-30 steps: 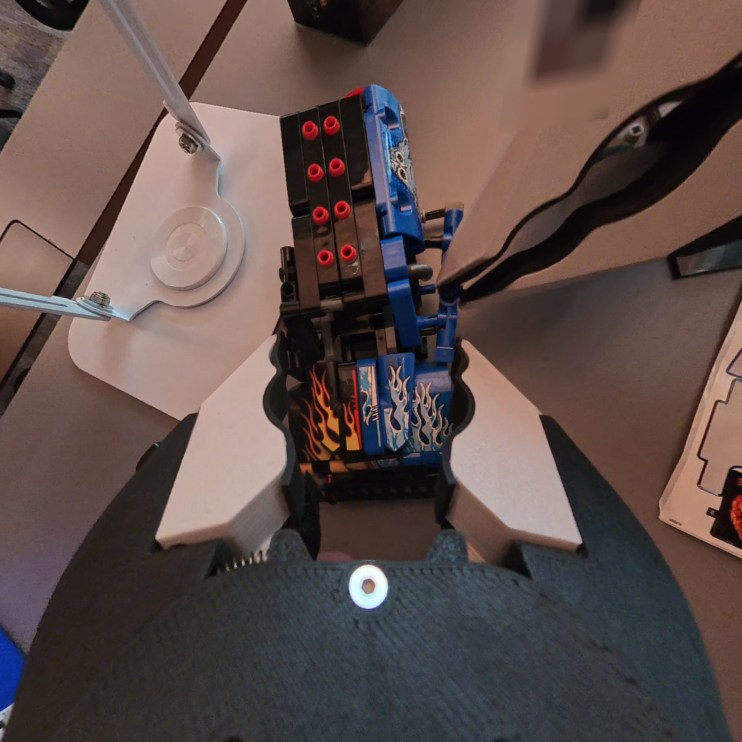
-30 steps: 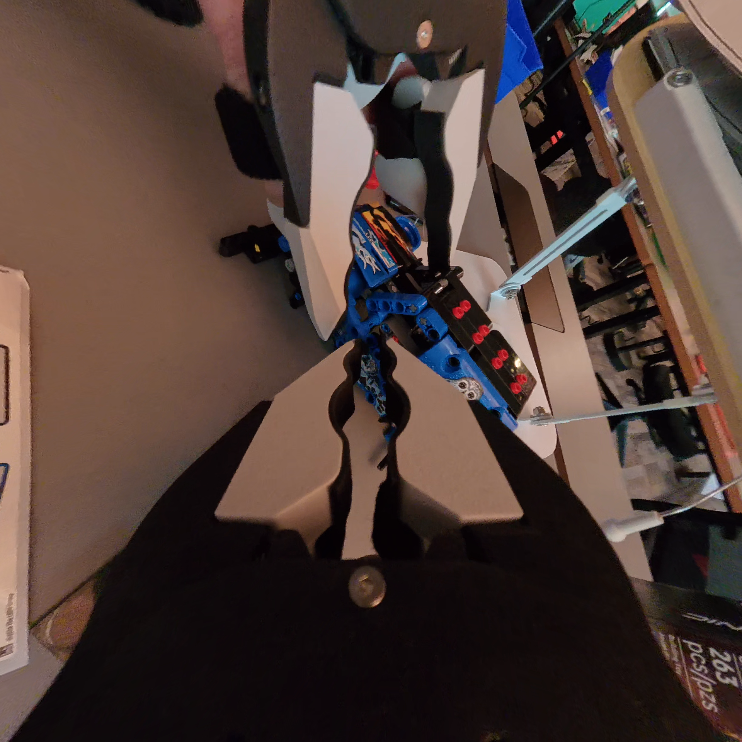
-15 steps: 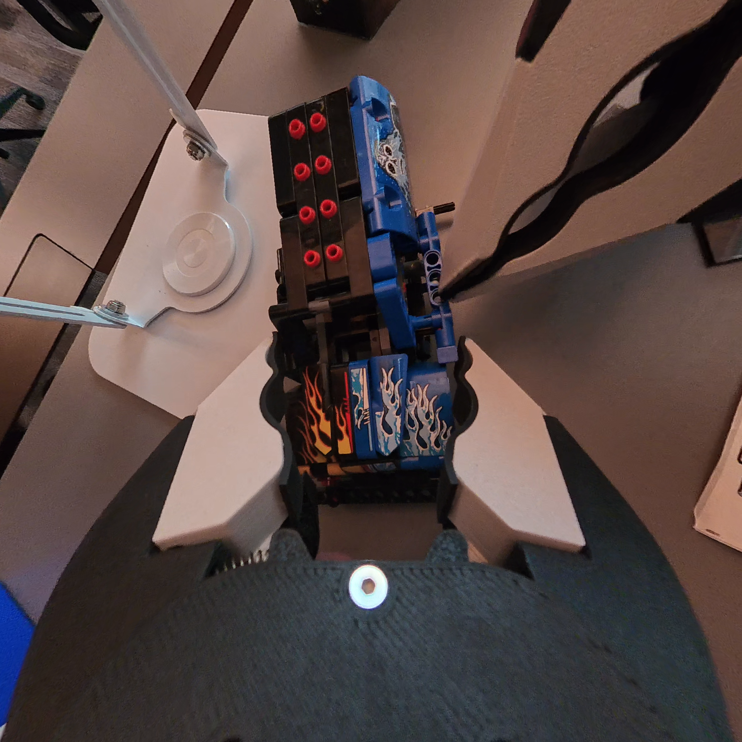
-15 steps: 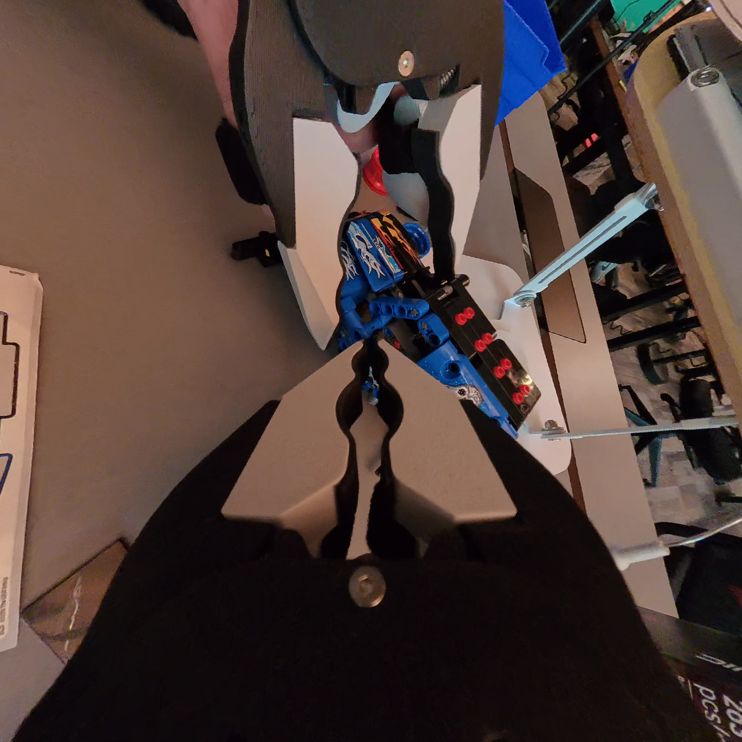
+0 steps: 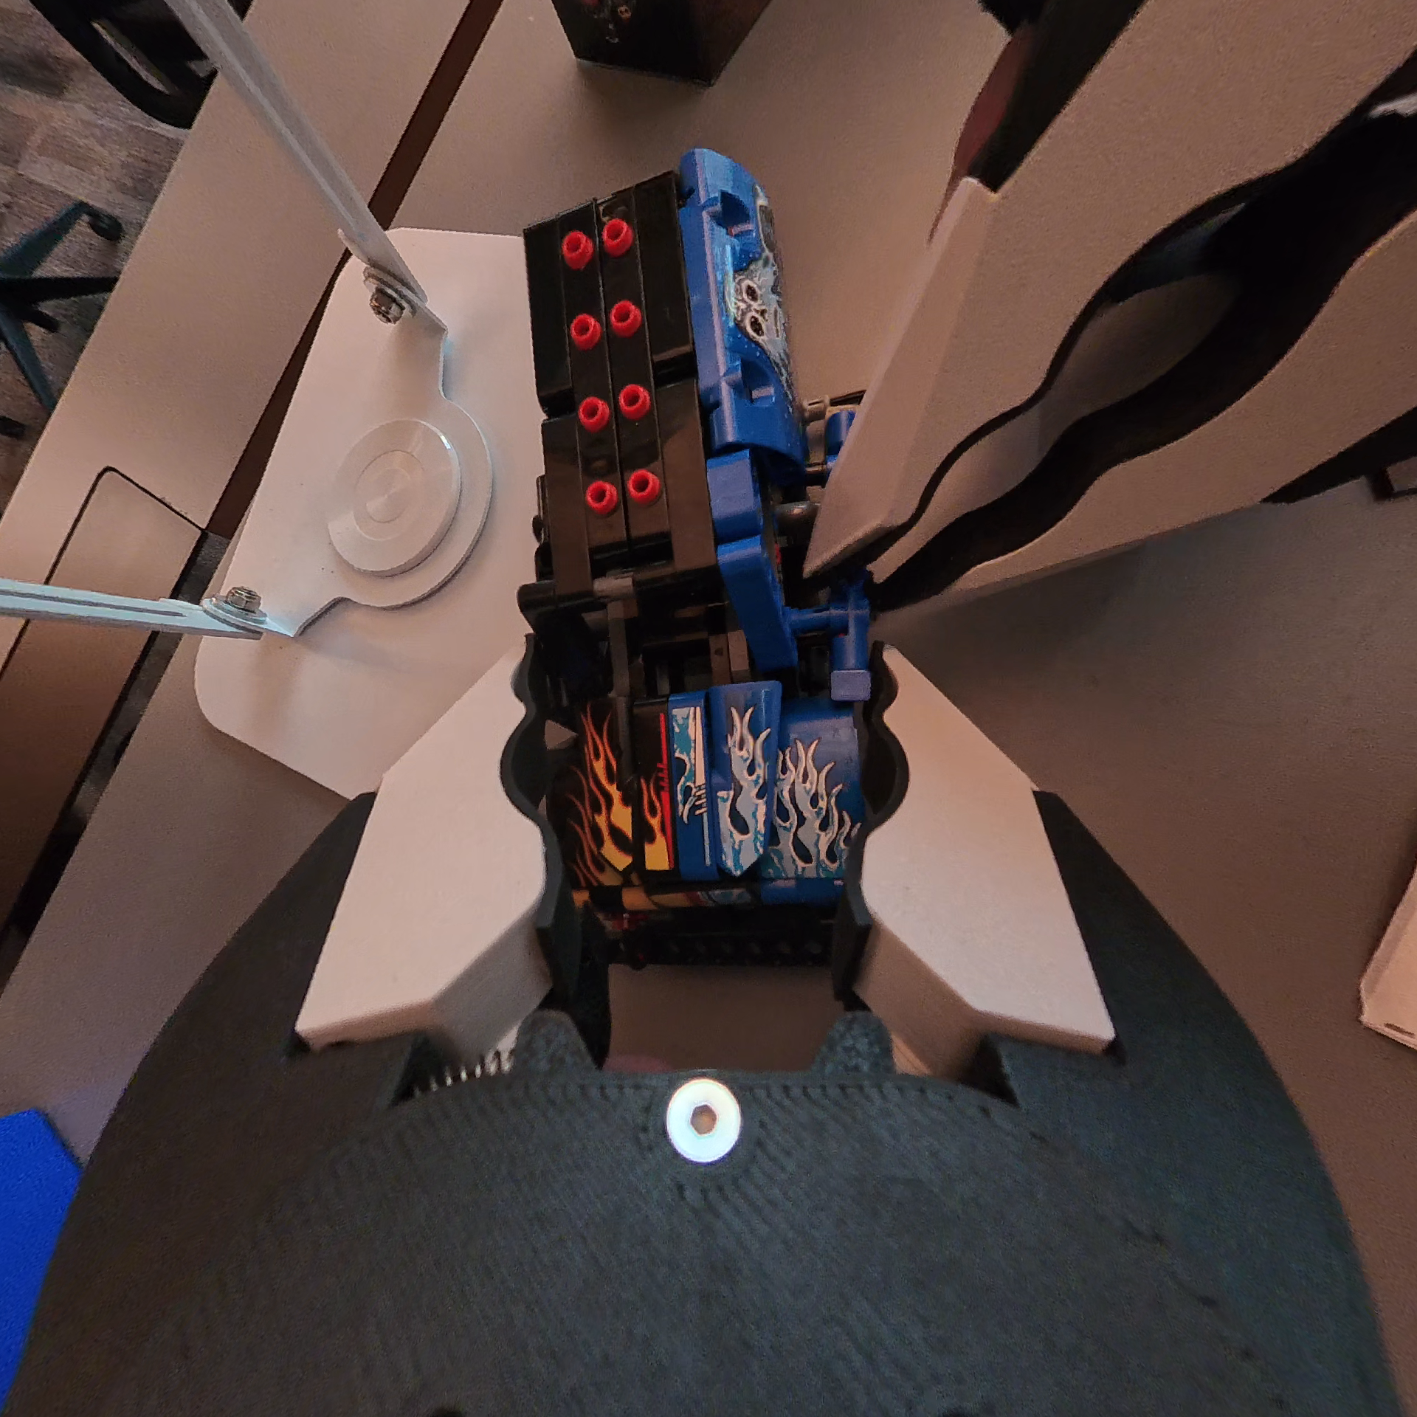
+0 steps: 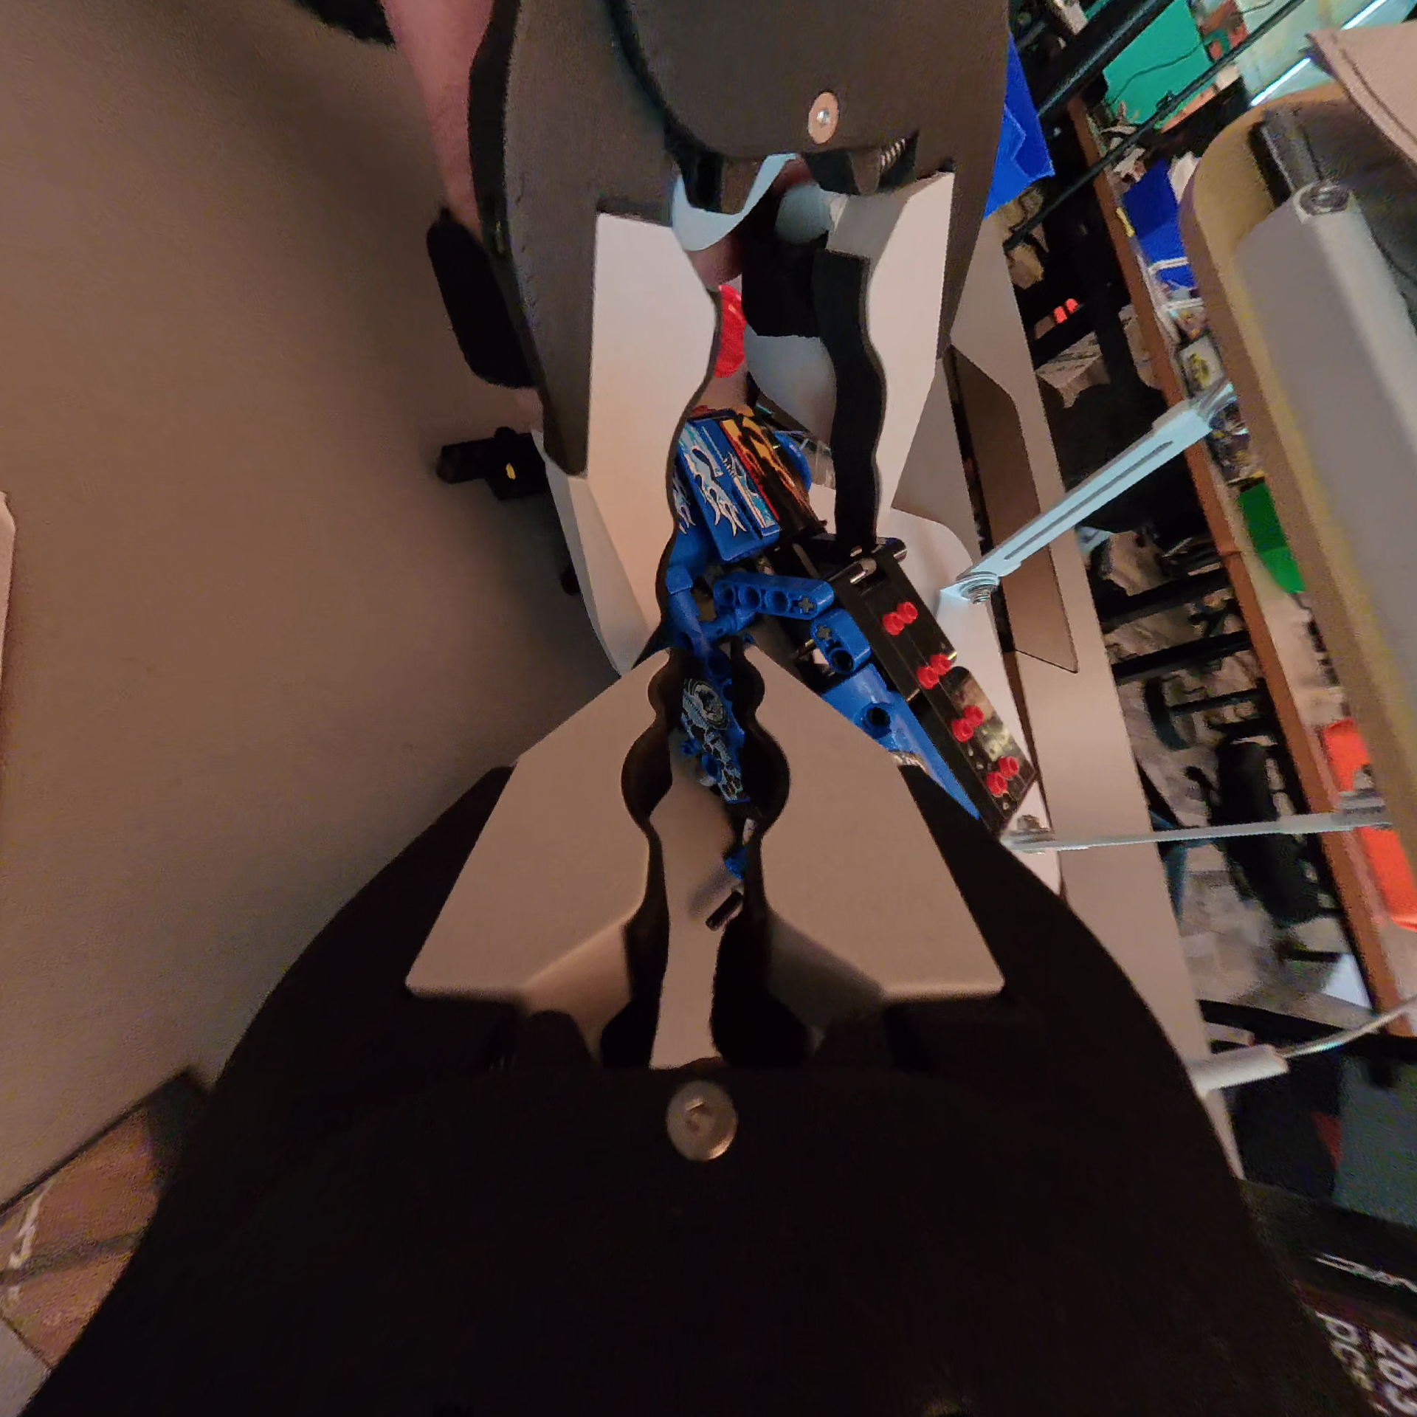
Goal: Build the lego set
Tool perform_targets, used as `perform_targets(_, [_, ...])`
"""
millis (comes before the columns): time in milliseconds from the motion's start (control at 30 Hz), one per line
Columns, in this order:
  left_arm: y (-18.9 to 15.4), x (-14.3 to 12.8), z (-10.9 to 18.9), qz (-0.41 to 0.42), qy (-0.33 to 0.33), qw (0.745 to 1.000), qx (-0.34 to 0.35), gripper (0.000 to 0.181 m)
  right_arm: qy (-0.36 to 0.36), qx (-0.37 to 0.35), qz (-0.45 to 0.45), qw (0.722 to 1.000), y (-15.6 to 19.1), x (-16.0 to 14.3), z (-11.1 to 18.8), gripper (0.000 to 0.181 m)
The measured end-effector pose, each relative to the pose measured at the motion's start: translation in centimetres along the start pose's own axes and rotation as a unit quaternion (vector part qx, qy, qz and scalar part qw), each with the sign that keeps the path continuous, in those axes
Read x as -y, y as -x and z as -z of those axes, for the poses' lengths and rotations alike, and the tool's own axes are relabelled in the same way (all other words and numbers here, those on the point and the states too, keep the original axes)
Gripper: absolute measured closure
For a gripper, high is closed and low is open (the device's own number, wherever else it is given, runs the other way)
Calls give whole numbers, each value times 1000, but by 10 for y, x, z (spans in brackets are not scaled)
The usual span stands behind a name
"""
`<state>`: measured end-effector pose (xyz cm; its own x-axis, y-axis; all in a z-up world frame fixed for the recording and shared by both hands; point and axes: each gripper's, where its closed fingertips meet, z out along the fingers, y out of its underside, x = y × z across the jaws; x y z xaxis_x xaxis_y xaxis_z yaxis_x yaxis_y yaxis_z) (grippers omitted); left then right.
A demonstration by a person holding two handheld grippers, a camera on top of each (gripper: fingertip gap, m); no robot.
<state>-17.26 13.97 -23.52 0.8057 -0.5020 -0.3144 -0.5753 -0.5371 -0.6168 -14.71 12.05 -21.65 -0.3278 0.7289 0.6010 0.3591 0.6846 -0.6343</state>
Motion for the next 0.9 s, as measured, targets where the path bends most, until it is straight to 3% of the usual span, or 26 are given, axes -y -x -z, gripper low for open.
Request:
perform_targets(700, [2,1,-7,-32,6,999,36,101,-8,120,-109,987,-3,0,0,175])
perform_targets(900, [5,0,-9,-32,8,998,51,103,13,119,-112,986,-5,2,-5,175])
